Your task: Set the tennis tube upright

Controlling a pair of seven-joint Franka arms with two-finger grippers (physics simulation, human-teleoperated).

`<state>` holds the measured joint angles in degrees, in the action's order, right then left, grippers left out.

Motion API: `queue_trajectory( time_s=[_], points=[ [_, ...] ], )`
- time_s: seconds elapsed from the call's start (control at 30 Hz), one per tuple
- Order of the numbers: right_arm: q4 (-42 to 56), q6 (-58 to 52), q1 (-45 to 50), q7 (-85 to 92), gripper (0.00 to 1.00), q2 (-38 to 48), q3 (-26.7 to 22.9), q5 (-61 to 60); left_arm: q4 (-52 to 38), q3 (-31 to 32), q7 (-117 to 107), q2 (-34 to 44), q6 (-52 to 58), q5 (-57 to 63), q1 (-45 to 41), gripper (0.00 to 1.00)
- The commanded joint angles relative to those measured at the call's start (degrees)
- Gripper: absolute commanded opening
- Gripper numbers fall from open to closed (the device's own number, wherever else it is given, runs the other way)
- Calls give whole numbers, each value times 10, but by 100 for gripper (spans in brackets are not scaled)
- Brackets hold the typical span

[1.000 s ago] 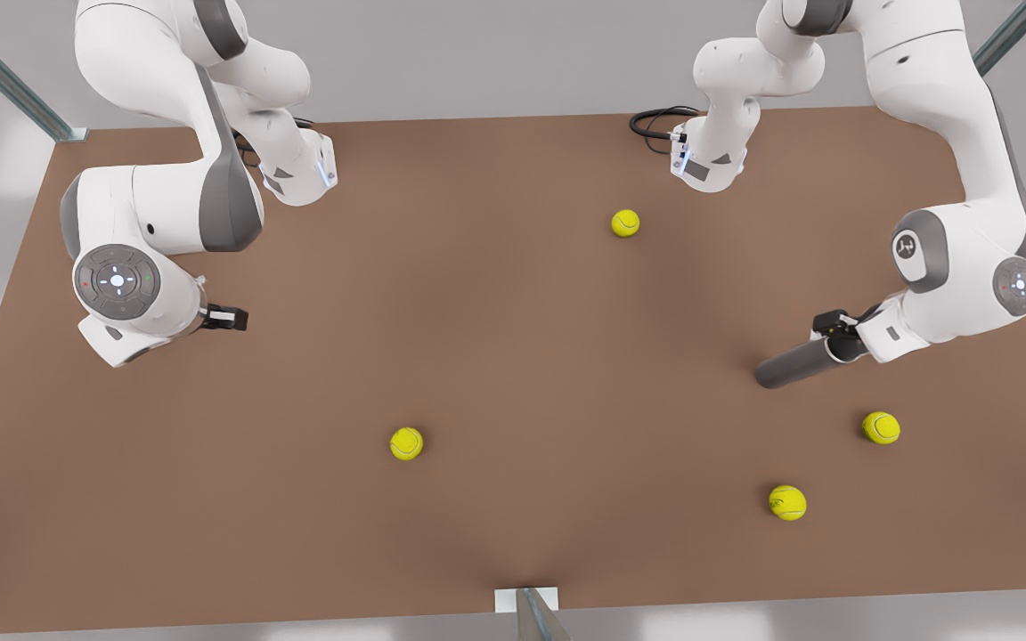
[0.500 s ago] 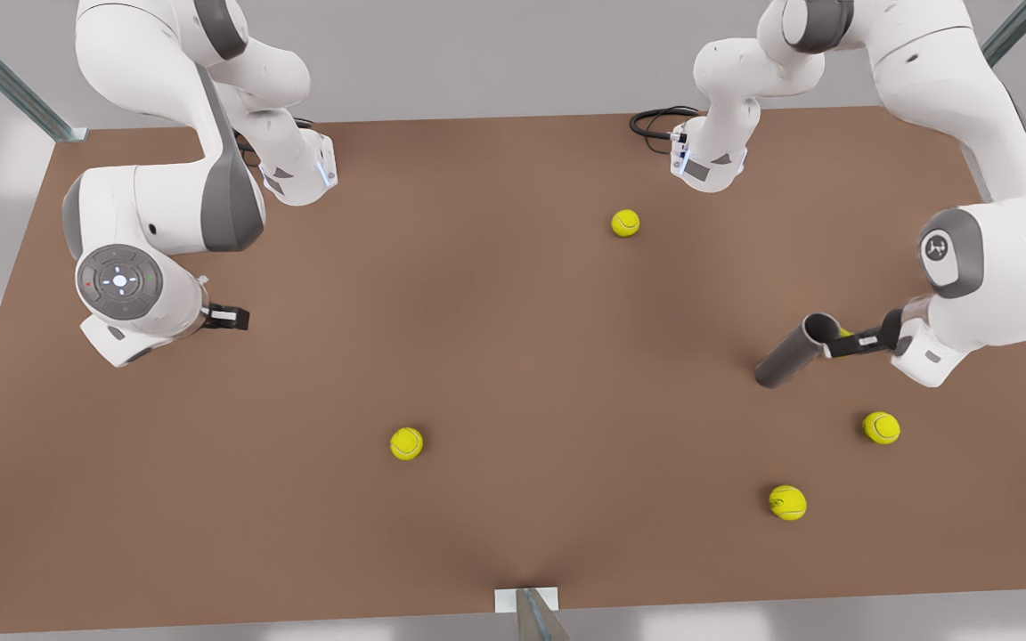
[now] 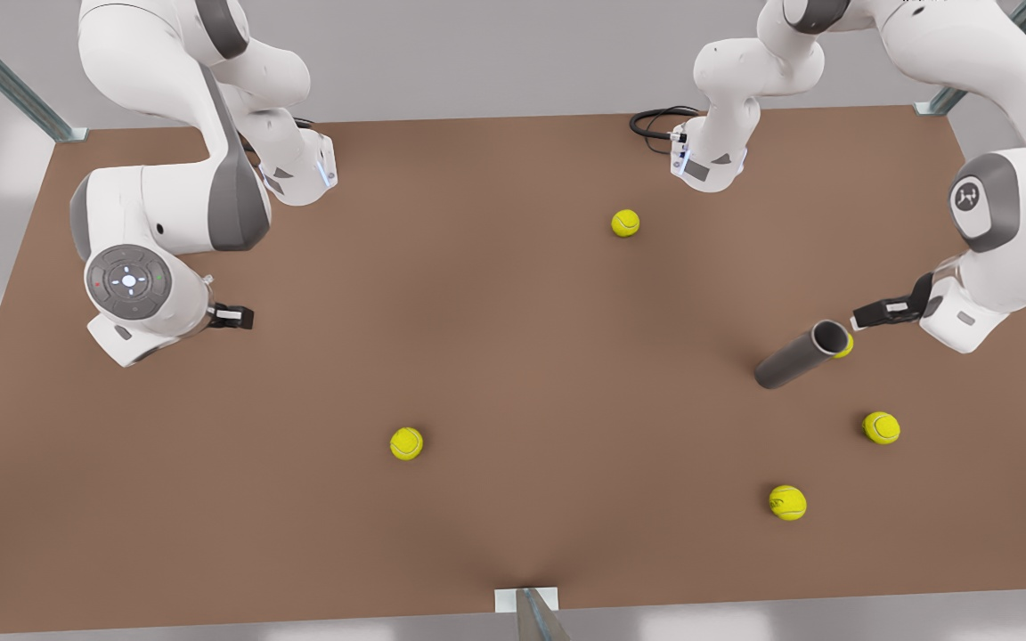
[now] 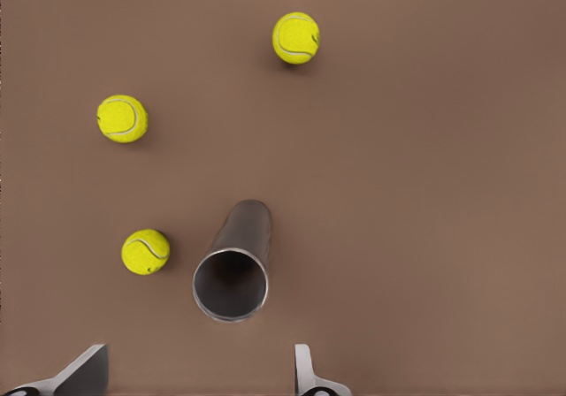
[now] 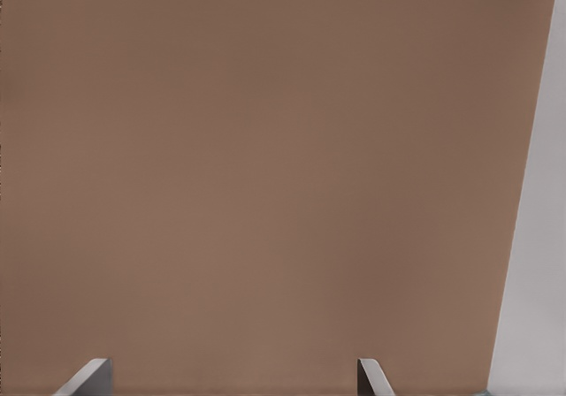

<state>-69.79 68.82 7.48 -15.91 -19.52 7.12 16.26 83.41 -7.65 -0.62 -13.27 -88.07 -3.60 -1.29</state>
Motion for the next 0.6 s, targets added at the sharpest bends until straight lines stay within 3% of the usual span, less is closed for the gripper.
queue_trajectory(
  time_s=[0.0, 0.3, 0.37, 0.57],
  points=[
    [0, 0, 0, 0, 100, 0, 0, 0, 0, 0, 0, 0, 0, 4, 0, 100],
    [6, 3, 2, -8, 100, 0, 1, -5, 0, 0, 0, 0, 8, 4, 0, 100],
    [5, 3, 47, -66, 100, -2, 1, -12, 0, 0, 0, 0, 8, 4, 0, 100],
    [25, 32, 33, -51, 100, -2, -2, -154, 0, 0, 0, 0, 8, 4, 0, 100]
  ],
)
